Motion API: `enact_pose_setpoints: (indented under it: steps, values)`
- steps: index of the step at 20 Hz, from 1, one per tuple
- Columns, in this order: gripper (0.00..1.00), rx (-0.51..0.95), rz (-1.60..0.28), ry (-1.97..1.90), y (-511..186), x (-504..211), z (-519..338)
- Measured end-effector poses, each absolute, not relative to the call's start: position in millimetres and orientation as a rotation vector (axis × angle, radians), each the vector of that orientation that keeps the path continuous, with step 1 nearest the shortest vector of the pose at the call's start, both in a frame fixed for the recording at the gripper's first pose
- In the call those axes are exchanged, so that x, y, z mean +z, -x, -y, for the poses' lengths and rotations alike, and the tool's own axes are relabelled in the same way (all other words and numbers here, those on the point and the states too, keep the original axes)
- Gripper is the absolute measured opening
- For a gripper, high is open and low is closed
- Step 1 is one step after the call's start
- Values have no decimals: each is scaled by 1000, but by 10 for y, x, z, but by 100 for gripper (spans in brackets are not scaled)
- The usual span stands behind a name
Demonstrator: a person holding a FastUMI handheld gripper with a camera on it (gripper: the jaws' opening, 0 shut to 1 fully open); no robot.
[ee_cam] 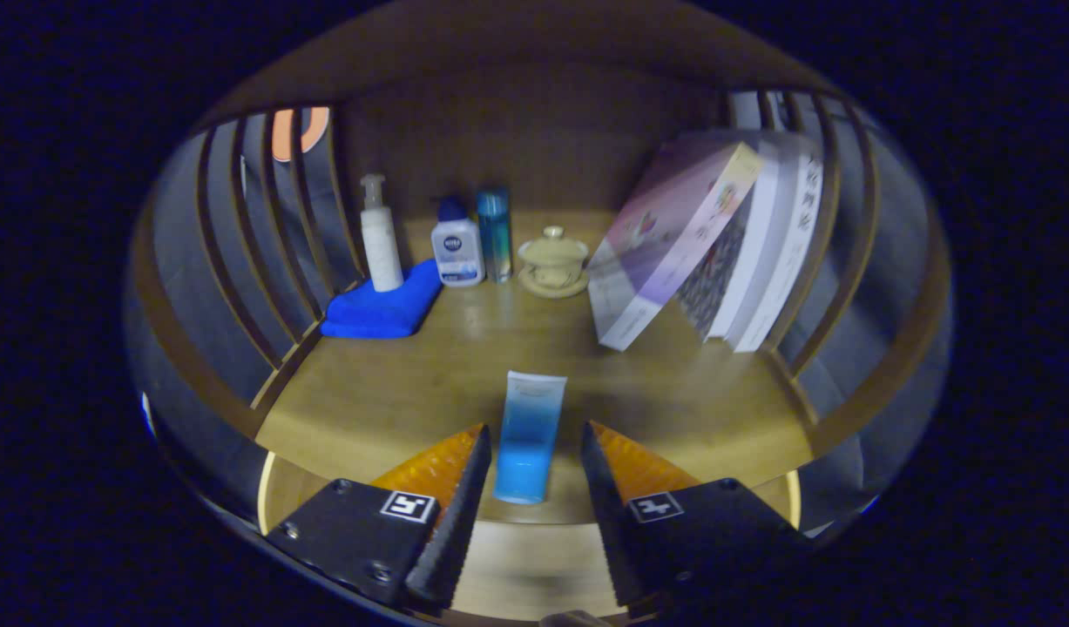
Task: Pull open the drawer, take out the items inside it, and place them on the countertop above the cabinet.
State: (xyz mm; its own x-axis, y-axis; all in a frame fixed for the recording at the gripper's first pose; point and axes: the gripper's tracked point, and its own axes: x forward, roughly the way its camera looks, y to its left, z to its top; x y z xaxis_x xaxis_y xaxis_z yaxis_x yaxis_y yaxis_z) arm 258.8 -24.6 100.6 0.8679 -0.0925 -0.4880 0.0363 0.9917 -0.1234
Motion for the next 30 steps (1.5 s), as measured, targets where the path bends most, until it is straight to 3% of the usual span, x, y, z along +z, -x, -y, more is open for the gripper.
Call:
enact_pose_setpoints:
  steps: [2,5,9,21,30]
  values:
    - [82,-42,-440,116,-2357,1083,217]
    - [84,-25,-332,132,-2024,1169,231]
    - [100,-17,-227,186,-1587,1282,259]
    - [100,-71,59,187,-381,1194,453]
    - [100,-132,-13,77,-22,135,561]
